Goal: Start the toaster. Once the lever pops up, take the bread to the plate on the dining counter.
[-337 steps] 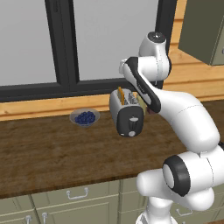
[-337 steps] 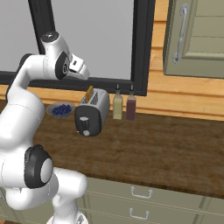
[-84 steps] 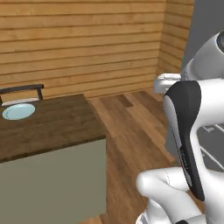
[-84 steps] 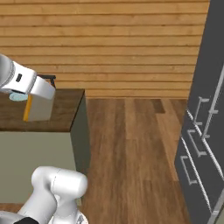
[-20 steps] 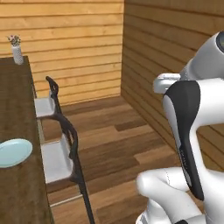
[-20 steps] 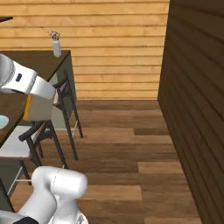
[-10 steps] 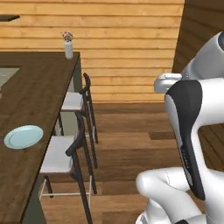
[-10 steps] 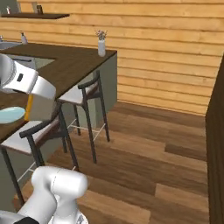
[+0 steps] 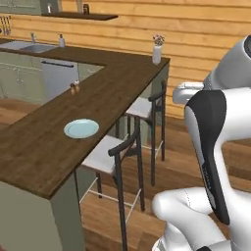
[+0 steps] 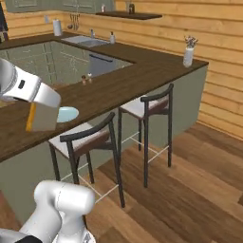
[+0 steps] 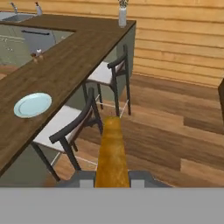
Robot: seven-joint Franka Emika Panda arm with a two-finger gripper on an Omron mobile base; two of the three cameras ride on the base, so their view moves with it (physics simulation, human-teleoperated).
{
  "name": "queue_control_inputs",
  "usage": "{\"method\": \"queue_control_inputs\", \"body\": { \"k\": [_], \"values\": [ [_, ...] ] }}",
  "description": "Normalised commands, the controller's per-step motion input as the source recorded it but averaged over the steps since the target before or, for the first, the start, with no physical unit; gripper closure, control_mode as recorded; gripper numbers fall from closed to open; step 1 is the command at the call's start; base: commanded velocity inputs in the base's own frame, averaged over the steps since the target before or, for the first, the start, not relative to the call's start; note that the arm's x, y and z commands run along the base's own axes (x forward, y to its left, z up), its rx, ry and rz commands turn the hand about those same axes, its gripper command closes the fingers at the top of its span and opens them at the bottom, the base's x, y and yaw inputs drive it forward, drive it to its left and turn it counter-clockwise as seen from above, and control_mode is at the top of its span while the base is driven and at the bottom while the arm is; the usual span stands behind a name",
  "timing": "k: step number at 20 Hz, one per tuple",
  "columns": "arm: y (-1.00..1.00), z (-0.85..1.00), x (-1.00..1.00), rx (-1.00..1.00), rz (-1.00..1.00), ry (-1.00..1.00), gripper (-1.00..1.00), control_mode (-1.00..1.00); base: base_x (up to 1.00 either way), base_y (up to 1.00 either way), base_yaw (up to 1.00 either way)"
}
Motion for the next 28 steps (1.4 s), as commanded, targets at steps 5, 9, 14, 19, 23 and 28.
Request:
{"method": "queue_control_inputs", "body": {
  "k": [5, 9, 14, 19, 23, 28],
  "values": [
    [0.00, 0.00, 0.00, 0.00, 0.00, 0.00, 1.00, 1.00, 0.17, -0.41, 0.71],
    [0.00, 0.00, 0.00, 0.00, 0.00, 0.00, 1.00, 1.00, 0.13, -0.53, 0.66],
    [0.00, 0.00, 0.00, 0.00, 0.00, 0.00, 1.00, 1.00, 0.08, -0.70, 0.60],
    [0.00, 0.00, 0.00, 0.00, 0.00, 0.00, 1.00, 1.00, 0.12, -0.99, 0.44],
    [0.00, 0.00, 0.00, 0.00, 0.00, 0.00, 1.00, 1.00, 0.16, -0.96, 0.42],
    [0.00, 0.00, 0.00, 0.00, 0.00, 0.00, 1.00, 1.00, 0.50, -0.53, 0.35]
  ]
}}
